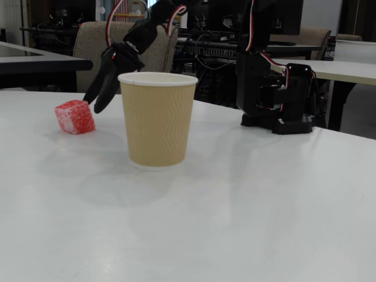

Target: Grasp a red cube and put it in the cup.

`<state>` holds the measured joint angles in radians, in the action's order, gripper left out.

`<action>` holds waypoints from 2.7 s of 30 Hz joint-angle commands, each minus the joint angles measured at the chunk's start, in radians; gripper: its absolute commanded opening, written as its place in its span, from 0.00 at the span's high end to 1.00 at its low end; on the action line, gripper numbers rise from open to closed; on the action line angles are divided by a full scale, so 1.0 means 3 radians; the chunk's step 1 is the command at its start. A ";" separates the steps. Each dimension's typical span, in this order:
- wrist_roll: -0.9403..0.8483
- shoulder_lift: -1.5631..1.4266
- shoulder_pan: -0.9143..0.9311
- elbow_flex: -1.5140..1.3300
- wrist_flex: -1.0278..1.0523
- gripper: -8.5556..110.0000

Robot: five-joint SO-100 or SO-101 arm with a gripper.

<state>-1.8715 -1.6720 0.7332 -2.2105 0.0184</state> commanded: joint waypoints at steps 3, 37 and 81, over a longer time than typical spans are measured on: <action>-0.0056 0.0097 0.0097 0.0414 -0.0066 0.48; -0.0220 0.0782 0.0210 0.0879 -0.0066 0.49; -0.0143 0.0931 0.0082 0.1222 0.0051 0.49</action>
<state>-1.9205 -1.3714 0.7486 -1.9175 0.0307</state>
